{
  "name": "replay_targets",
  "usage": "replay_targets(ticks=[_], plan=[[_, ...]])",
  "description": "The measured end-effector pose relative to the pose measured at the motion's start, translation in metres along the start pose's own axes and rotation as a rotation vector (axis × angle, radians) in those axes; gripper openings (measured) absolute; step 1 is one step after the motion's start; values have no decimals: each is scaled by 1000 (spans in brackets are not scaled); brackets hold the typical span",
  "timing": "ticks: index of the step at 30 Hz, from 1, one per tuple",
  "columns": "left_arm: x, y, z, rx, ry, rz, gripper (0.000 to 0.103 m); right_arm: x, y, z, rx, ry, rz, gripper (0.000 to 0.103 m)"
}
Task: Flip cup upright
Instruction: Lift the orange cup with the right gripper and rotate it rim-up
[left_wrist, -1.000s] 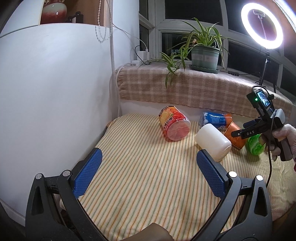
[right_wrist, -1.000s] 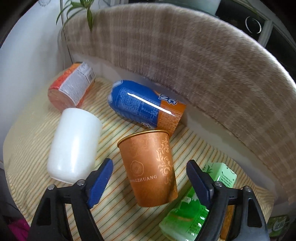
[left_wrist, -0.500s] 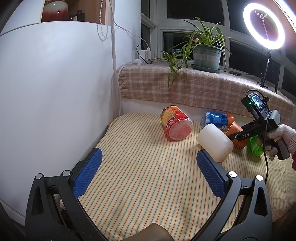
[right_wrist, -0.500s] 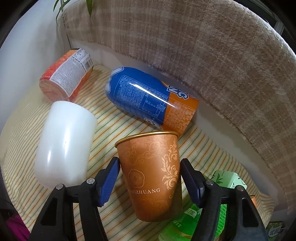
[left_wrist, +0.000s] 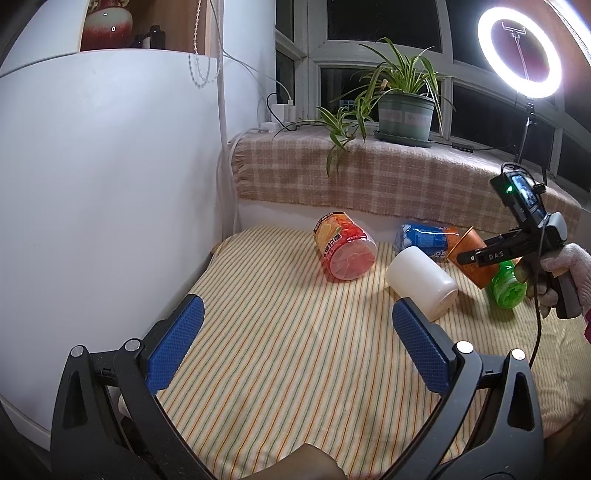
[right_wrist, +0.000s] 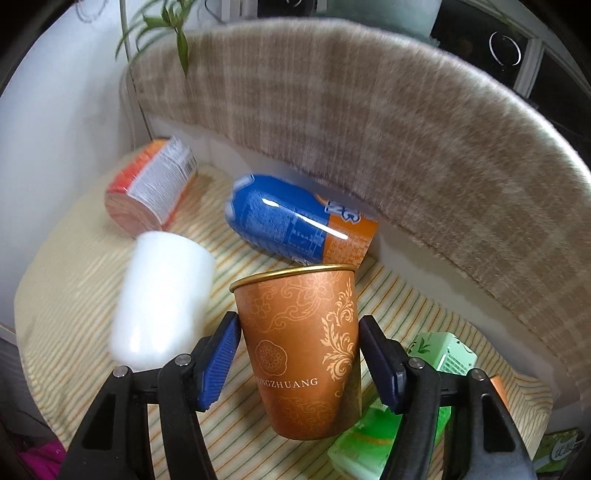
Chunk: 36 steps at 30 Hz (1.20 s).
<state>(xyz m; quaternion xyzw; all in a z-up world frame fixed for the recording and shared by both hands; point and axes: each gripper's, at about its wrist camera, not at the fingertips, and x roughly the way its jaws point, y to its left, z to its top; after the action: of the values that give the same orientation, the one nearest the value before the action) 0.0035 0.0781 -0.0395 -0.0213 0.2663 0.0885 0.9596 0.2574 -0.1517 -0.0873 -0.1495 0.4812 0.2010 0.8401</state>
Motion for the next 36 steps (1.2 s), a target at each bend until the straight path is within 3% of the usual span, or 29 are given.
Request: replay_targets(ticks=[10,20,28,36], plan=[[-11,-9,0,9,-12,-30,103,-61,8,-28,89,-131,45,67],[-18,-21,-1,30,-18,-57,103,-107,31,-67,179,-204,98,68],[-18,-28,-5,44,-10,-81,103,-108,46,-102,272,-198,173,68],[-17,-35,-9,53,3,-106,103,-85,40,-140,451,-153,258,68]])
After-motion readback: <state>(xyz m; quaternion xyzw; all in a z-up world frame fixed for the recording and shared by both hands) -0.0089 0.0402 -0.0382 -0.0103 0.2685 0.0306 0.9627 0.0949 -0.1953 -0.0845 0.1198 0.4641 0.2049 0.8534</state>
